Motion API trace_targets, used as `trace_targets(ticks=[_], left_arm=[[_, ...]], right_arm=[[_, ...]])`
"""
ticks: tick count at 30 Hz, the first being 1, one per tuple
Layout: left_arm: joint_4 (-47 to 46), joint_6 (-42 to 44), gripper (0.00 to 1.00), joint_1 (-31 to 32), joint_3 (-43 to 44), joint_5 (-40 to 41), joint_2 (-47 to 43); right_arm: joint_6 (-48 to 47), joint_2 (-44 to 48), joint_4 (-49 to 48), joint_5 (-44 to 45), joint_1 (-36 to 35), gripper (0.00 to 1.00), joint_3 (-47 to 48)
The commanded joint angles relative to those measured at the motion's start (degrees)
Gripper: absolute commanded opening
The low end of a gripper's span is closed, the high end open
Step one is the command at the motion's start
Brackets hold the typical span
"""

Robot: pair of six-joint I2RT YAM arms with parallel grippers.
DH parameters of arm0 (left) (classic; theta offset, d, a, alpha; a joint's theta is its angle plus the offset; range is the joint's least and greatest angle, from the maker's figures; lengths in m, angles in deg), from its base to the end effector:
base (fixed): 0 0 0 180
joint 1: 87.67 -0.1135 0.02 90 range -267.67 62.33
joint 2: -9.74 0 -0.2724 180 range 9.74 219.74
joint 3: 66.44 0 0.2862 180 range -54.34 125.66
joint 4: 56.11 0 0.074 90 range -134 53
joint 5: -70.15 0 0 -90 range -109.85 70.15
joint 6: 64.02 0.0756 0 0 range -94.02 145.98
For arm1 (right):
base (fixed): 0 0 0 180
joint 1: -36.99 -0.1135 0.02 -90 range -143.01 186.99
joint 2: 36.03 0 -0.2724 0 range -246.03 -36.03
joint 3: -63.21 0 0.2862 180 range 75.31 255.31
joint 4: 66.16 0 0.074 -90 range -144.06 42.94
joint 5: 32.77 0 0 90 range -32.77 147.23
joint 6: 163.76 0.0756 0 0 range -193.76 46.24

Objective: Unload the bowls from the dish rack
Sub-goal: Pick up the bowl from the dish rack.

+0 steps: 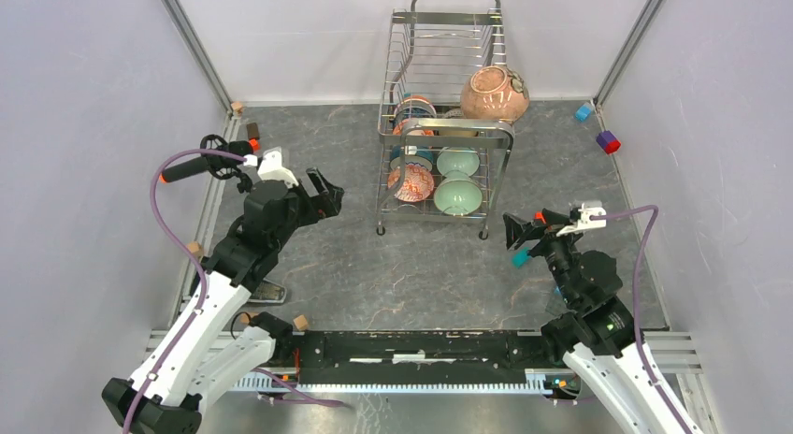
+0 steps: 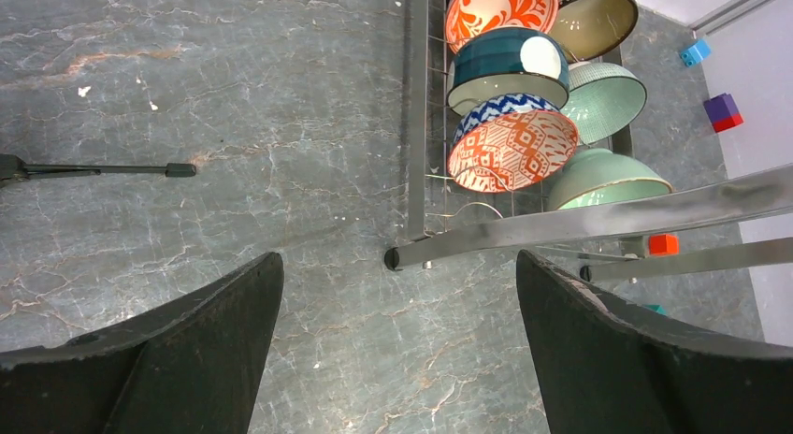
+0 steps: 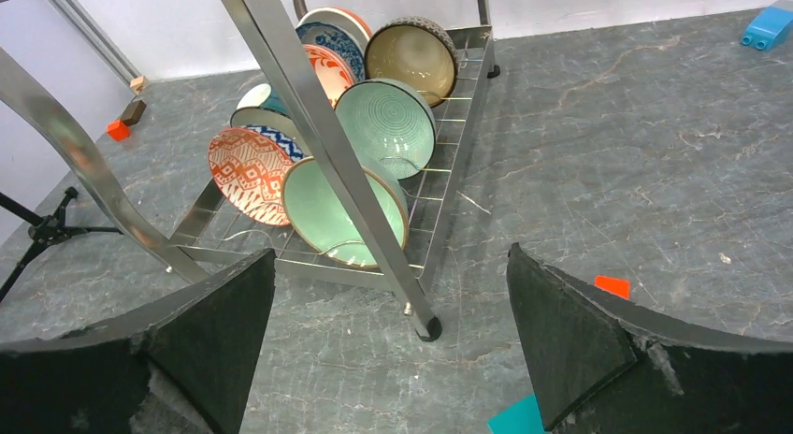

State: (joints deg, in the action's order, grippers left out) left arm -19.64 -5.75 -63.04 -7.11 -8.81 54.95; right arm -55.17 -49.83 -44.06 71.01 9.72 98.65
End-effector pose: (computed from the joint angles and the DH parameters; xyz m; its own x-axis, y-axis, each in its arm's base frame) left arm 0.2267 -0.0880 0.3203 -0.4245 -0.3732 -0.8249 0.0292 0.9050 -0.4245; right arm 0.1584 0.0614 0.2828 -0.0811 0.3065 -0.9484 -0.2188 0.9228 0.3170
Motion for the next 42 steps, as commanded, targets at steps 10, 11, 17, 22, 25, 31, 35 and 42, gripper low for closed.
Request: trace_targets(ticks=[10,11,17,22,25,31,35,42], left_arm=[[-2.0,1.7,1.00,0.4,0.7,-0.1,-2.5],[-2.1,1.9,1.00,0.4,0.6,-0.2,-2.7],[-5.1,3.2,1.00,0.3,-1.5,-2.0,-5.2],[-11.6,5.4,1.00,0.3,-4.8,-4.5,-8.7],[-16.1,5.1,1.00,0.4,-5.8,-4.6,-9.7],[-14.7,6.0,1.00,0.4,0.0,-2.3,-6.4],[-13.6,7.3,1.00,0.4,1.5,0.0,-4.7],[-19.9,7.7,1.00,0.3,-5.6,1.3,-7.4]], right_arm=[[-2.8,0.3,-2.2,-4.5,-0.2,0.98,6.7],[-2.7,-0.2,-2.4,-5.8,-0.2,0.98,8.2],[-0.7,-6.3,-3.0,-11.2,-0.6,0.98,20.3],[1.2,-14.3,-3.8,-8.9,-0.7,0.98,31.7],[2.7,-19.8,-4.8,-6.1,-0.8,0.98,36.9],[5.7,-28.9,-7.2,-1.3,-0.7,0.98,44.0],[6.7,-32.5,-11.6,2.0,-0.2,0.98,45.6],[23.4,-38.1,-19.9,-19.2,18.3,0.95,42.9]])
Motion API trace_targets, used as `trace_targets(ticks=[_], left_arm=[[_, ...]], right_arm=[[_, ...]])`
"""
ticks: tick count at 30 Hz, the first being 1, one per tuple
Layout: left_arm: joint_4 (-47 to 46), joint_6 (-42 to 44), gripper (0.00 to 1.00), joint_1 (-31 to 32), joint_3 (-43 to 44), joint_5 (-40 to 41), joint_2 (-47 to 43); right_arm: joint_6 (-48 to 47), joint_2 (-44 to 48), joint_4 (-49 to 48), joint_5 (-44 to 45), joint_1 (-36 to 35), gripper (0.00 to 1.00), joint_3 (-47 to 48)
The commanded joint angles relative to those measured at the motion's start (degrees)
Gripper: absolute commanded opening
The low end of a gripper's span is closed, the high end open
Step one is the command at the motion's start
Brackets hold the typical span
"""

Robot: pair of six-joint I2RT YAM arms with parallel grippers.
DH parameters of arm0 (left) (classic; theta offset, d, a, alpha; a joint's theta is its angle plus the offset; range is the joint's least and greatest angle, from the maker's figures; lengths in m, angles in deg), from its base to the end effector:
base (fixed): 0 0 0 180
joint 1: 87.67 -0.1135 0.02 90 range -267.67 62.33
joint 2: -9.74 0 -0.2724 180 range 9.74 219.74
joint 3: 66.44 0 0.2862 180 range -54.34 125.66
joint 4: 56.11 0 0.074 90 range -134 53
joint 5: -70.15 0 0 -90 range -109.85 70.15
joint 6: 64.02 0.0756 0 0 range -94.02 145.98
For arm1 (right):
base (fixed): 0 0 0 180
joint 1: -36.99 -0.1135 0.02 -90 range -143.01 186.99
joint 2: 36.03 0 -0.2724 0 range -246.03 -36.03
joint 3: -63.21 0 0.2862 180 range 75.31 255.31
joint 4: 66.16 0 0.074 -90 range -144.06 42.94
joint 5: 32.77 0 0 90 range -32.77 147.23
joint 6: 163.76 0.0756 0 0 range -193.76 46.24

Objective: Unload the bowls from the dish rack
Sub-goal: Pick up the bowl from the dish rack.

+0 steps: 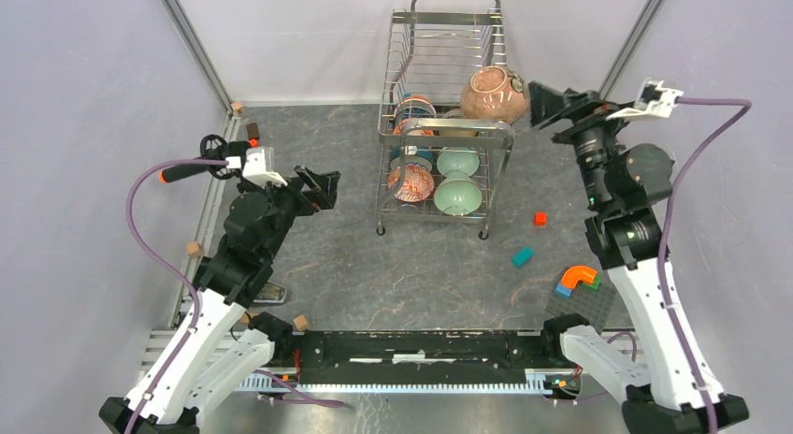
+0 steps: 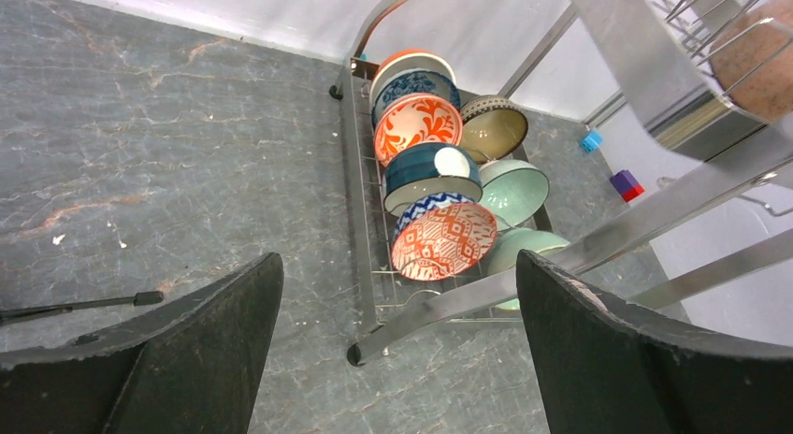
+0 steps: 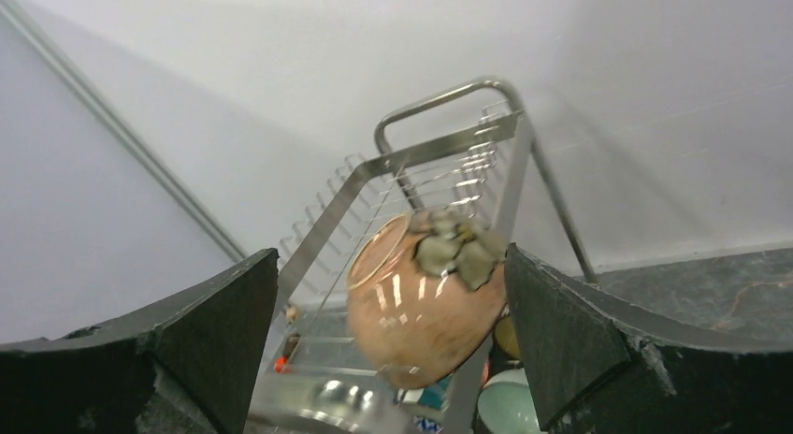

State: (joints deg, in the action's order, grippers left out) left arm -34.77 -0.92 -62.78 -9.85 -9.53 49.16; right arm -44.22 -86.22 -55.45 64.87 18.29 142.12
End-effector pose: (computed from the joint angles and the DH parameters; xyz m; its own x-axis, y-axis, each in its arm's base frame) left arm 0.2152 -0.0849 0.3602 -0.1728 -0.4105 -0.8953 0.1949 0.8768 -0.4396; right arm 0.2289 0.0669 0.5063 0.1572 0.5691 -0.8071 -0.3167 0.8032 0.5046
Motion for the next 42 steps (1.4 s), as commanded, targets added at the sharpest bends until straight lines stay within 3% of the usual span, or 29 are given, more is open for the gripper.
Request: trace_targets(ticks=[1,3,6,9,12,18,22,42], left_arm=[[-4.7,3.1,1.00,0.0,-3.2,2.2,-1.9],[-4.4,3.5,1.00,0.0,-3.8,2.4,-2.7],[-4.0,3.6,1.00,0.0,-4.2,2.5,-3.8],[-4.0,3.1,1.00,0.0,-4.5,2.2,-4.4],[-3.9,2.7,1.00,0.0,-4.9,1.4,-4.8],[-3.9,2.2,1.00,0.0,-4.7,0.0,-4.2],[-3.5,2.2,1.00,0.0,-4.7,-0.4,-4.3],[-2.9,2.1,1.00,0.1,-4.6,-0.9,-4.7]], right_arm=[[14.7,-1.6,-12.0,-15.6,12.1,0.94,-3.0],[18.9,-0.9,-18.6,-18.0,15.5,0.94,-8.0],[33.1,-2.2,-33.8,-24.8,21.5,0.93,-18.9],[54.2,-7.7,-65.9,-28.6,24.7,0.86,-31.7],[66.1,-14.9,-89.1,-28.0,25.5,0.79,-37.7],[60.3,-13.4,-84.2,-31.6,25.6,0.86,-37.8],[61.7,-15.3,-86.7,-31.7,24.8,0.93,-37.8],[62.6,-24.7,-86.0,-32.6,21.5,0.91,-32.1]])
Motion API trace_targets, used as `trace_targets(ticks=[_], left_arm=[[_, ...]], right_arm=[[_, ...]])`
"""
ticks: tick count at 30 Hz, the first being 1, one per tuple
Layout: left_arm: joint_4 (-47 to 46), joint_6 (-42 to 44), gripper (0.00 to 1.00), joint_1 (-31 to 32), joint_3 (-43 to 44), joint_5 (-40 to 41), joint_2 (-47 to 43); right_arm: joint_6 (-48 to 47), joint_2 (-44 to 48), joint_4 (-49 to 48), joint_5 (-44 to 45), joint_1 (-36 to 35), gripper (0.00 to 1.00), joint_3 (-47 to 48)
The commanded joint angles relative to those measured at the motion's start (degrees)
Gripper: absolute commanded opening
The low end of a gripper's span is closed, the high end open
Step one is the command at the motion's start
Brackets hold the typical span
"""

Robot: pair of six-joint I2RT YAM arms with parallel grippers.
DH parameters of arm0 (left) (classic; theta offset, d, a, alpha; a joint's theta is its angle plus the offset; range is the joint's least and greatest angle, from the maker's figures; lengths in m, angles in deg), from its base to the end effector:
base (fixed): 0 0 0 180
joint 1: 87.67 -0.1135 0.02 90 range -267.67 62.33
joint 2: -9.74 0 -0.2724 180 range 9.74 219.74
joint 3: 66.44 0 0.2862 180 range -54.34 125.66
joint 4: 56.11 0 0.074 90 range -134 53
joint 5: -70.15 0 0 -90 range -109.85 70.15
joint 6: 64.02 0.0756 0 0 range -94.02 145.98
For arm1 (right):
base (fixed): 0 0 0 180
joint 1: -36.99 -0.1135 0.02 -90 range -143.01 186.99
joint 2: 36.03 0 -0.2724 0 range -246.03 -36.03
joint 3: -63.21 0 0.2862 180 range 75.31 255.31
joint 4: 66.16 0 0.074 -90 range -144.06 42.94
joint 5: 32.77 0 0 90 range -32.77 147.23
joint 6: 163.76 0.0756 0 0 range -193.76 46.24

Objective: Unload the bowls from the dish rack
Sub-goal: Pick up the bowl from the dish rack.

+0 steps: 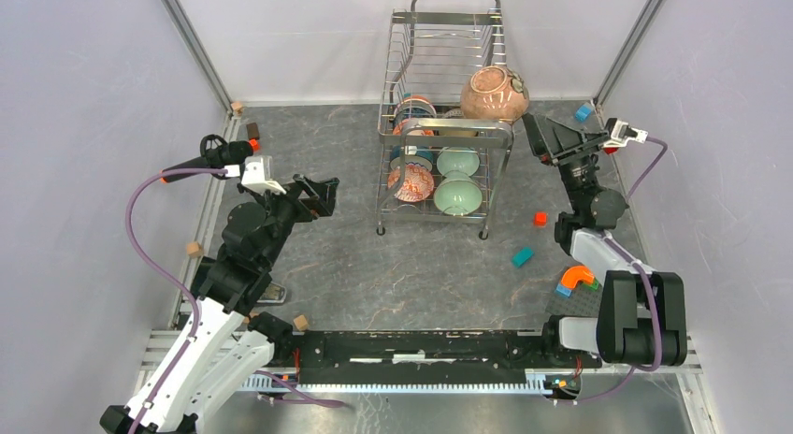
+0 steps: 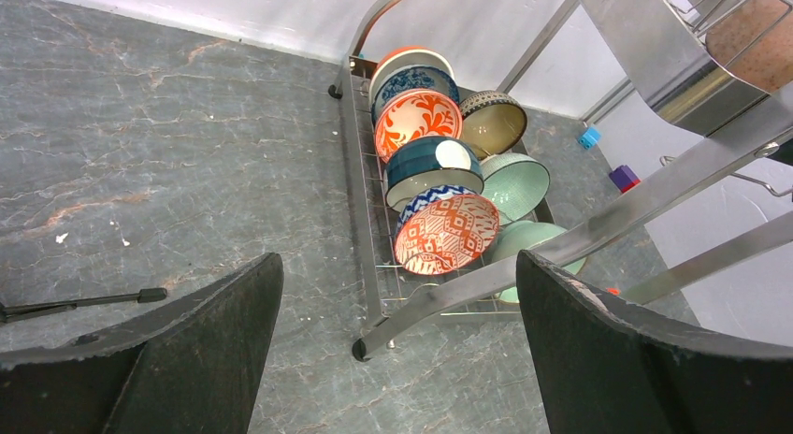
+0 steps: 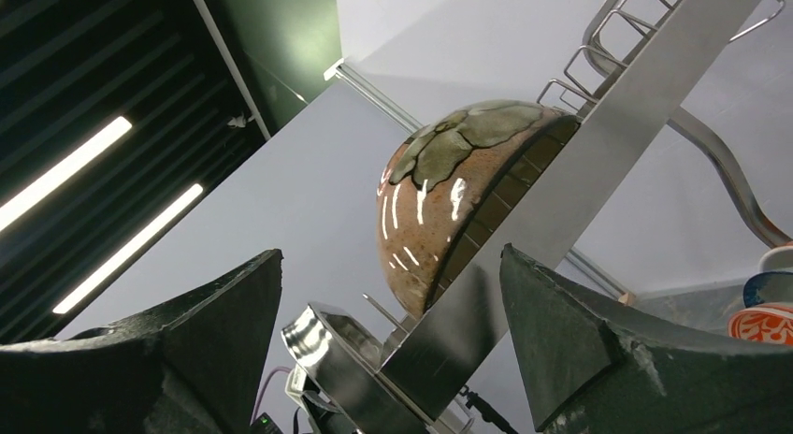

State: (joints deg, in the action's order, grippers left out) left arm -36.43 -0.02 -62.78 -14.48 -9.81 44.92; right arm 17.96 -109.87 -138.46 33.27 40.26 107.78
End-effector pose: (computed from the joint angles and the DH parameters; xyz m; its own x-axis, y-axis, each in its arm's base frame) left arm 0.2048 -0.0805 0.3456 -0.1537 -0.4045 -0.9015 0.2104 0.8780 -0.4299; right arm 0.2997 0.0136 0.3328 -0.2646 0.9300 -0.2550 -0.6736 0.0110 0.7390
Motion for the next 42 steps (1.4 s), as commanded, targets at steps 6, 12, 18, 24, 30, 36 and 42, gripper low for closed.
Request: trace_targets(ticks=[6,12,18,24,30,36,42], left_arm=[[-1.0,1.3,1.00,0.1,0.1,-0.4,-0.4],[-0.6,1.5,1.00,0.1,0.1,0.2,-0.5],[-0.5,1.5,1.00,0.1,0.1,0.2,-0.4],[-0.6,1.5,1.00,0.1,0.1,0.2,-0.2],[-0.6,1.6,1.00,0.1,0.1,0.2,0.0],[-0.6,1.6,1.00,0.1,0.1,0.2,0.2],[-0.6,1.6,1.00,0.1,0.1,0.1,0.3]], right_arm=[[1.2,-3.1,-4.0,-0.2,-1.0,0.89,3.4],[2.8,-5.0,-6.0,0.3,-1.8,0.86,5.1],[4.2,-6.5,-8.0,0.7,-2.3,0.80,6.0],[6.3,-7.9,-11.6,1.0,-2.4,0.70,6.8],[7.6,-8.3,-13.9,1.1,-2.6,0.65,7.6],[8.4,-7.9,-15.1,1.1,-2.9,0.62,8.5],[8.6,-7.5,-15.0,0.8,-2.9,0.57,9.5]])
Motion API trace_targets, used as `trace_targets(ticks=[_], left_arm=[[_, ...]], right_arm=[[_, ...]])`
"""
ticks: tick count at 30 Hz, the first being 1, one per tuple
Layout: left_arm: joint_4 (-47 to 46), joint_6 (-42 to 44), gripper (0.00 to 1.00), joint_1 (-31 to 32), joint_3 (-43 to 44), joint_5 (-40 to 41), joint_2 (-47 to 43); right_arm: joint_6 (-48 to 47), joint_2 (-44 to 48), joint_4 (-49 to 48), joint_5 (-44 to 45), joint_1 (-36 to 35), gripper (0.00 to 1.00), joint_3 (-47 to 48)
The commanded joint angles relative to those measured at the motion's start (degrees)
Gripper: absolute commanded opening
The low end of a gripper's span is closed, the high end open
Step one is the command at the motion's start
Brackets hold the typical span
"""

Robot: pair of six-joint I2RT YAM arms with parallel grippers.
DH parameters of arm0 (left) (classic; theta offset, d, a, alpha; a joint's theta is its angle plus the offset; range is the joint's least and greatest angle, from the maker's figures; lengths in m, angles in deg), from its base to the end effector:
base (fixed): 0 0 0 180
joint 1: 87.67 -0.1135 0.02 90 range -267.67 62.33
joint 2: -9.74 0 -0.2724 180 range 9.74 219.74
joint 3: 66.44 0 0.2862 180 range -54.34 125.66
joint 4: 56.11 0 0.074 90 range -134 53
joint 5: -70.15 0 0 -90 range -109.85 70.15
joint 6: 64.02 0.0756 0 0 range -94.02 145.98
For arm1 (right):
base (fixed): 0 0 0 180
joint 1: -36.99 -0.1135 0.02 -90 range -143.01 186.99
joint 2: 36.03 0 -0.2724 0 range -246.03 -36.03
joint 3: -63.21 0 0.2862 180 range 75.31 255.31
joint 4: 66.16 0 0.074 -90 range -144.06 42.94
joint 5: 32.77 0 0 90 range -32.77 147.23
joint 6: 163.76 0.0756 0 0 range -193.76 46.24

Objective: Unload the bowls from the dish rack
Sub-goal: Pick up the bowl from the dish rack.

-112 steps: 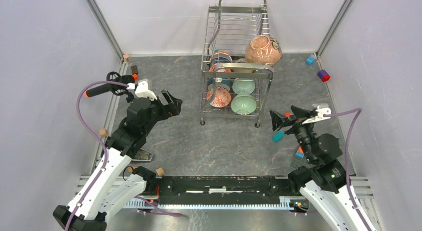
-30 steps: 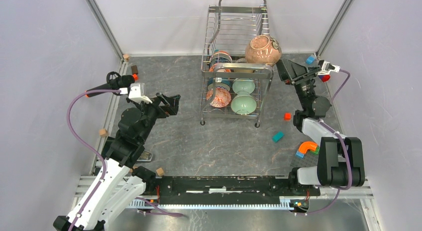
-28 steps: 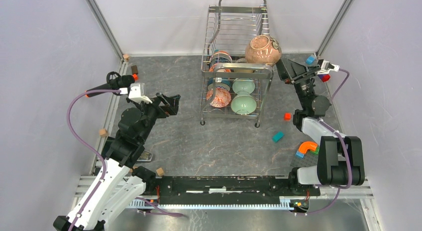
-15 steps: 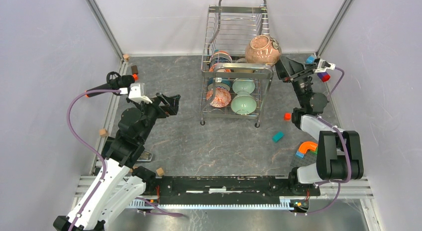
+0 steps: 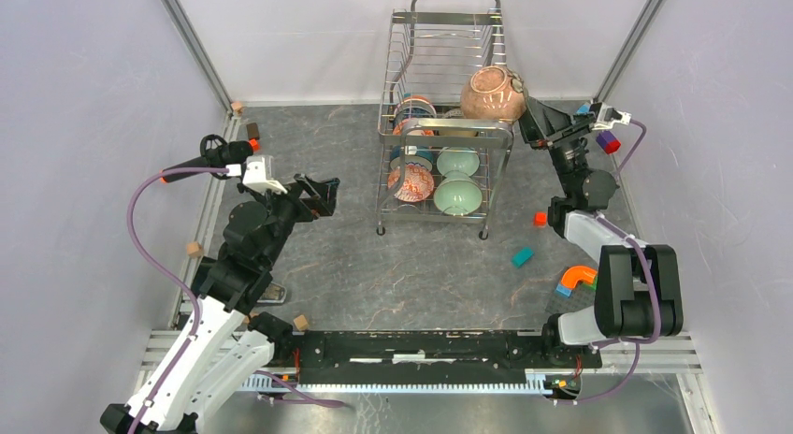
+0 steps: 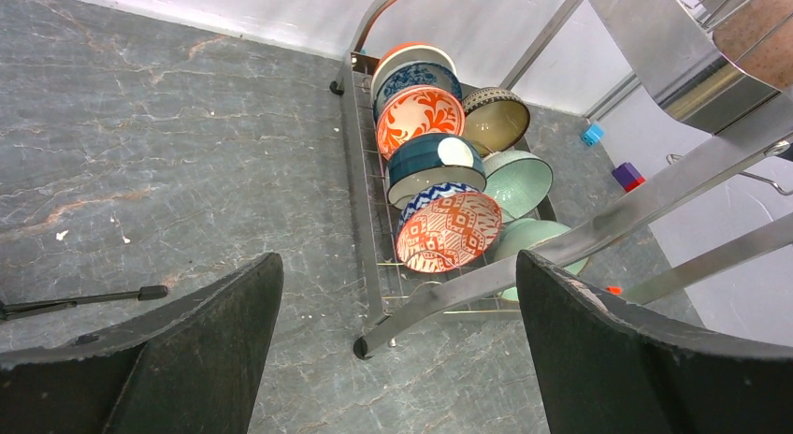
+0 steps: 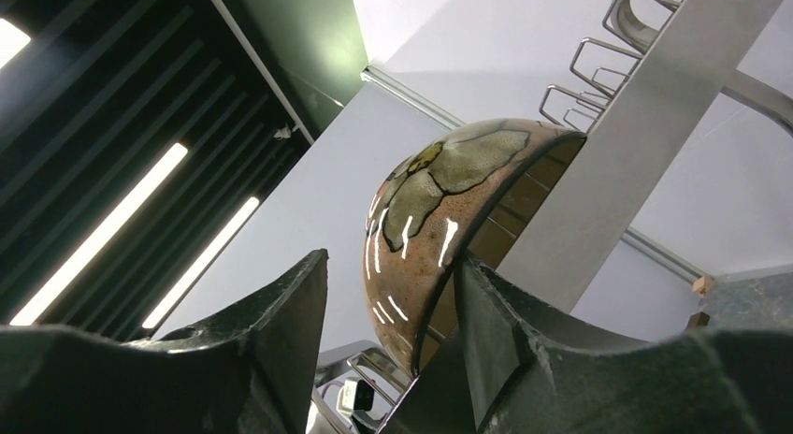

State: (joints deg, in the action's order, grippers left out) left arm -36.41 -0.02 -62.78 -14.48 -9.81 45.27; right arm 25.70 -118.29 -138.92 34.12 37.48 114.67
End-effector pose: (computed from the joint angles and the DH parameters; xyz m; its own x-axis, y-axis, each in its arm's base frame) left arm 0.2060 -0.0811 0.3443 -0.1590 -0.4021 -0.9017 0.2079 0.8792 -0.4287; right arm 0.3361 0.0268 0.3328 -0.3900 0.9106 -0.1366 -0.6128 -0.1459 0.7766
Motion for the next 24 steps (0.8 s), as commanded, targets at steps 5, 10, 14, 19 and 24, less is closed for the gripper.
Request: trace_targets(ticks=[5,10,14,19,24], left_arm=[[-0.7,1.7,1.00,0.2,0.1,0.2,0.1],[-0.7,1.7,1.00,0.1,0.1,0.2,0.3],[-0.7,1.7,1.00,0.1,0.2,0.2,0.7],[-0.6,1.8,1.00,0.1,0.2,0.4,0.5],[-0.5,1.9,1.00,0.1,0.2,0.5,0.4]], right_arm=[[1.9,-0.2,-15.9,0.1,-0.2,0.52,3.5],[3.1,-2.0,-17.9,0.0,-2.2,0.50,5.3],[3.2,-2.8,-18.1,-0.2,-2.7,0.49,6.4],[3.6,-3.9,-18.8,0.0,-3.3,0.46,7.4],[3.9,-4.7,-19.7,0.2,-3.8,0.39,8.0]])
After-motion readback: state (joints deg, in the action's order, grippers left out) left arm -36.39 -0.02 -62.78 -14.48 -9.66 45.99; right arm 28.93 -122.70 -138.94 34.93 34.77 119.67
